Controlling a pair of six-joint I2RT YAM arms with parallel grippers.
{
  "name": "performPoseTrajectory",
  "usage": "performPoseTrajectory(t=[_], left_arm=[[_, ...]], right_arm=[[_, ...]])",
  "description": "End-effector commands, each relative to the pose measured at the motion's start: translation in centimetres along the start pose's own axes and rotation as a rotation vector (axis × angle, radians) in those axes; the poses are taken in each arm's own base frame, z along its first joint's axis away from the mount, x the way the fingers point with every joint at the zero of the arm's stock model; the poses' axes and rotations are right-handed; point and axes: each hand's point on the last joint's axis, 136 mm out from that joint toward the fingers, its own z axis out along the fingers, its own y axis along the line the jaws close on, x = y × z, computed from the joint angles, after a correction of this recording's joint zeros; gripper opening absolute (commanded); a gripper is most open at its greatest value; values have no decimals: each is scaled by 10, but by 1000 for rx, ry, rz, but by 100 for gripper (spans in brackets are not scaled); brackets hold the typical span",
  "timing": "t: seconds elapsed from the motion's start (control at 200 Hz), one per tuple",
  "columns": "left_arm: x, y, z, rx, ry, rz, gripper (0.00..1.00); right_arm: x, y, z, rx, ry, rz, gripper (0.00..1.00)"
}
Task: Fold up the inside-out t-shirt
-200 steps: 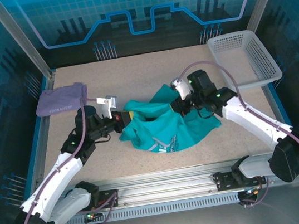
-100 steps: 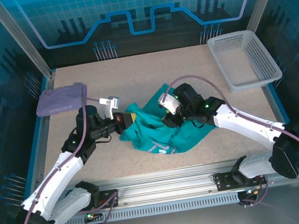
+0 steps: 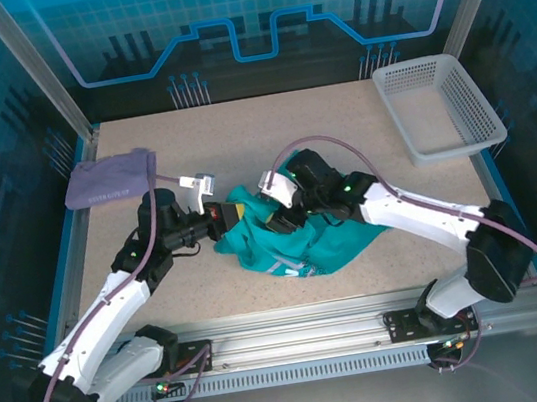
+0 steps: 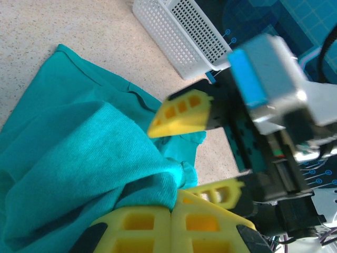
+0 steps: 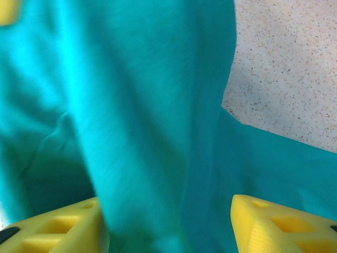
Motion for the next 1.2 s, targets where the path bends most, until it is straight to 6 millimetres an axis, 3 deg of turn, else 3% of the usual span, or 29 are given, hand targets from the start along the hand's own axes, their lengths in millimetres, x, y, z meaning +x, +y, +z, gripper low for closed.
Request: performPoseTrajectory(t=[0.0,0.075,0.125,0.195,0.275,0.375,0.445,0.59,0.735,0.89,1.045,1.195], left_arm=[[-8,-9,-3,27,-18,28,0],[-10,-7,-5,10,-31,27,0],[-11,-2,-6,-21,-42,21,0],[-14,11,-9,-100,-65,10,0],[-16,31,-11,-212,-84,-3,0],[-14,56,-13,-337,-90,-12,0],[-12,69,-10,-395,-76,-22,0],[-9,81,-5,-456,-40,-41,8],[-9,72,-12,-466,-48,-10,25],[-9,42,-21,-377,-85,64,40],[7,-4,-1,-154,-20,147,40],[20,-19,27,-81,72,168,43]], right_arm=[[-8,-2,11,9,-1,30,58],[-5,-3,12,-4,7,58,48],[-5,-1,7,-35,-2,86,32],[-11,1,-10,-107,-49,151,11],[-25,6,-38,-247,-140,235,0],[-45,17,-68,-425,-239,311,0],[-56,24,-79,-499,-279,334,0],[-69,28,-83,-569,-323,389,0],[-69,17,-71,-567,-309,467,0],[-63,1,-60,-536,-286,556,0],[-61,-6,-56,-523,-281,580,0],[-60,-9,-55,-515,-278,590,0]])
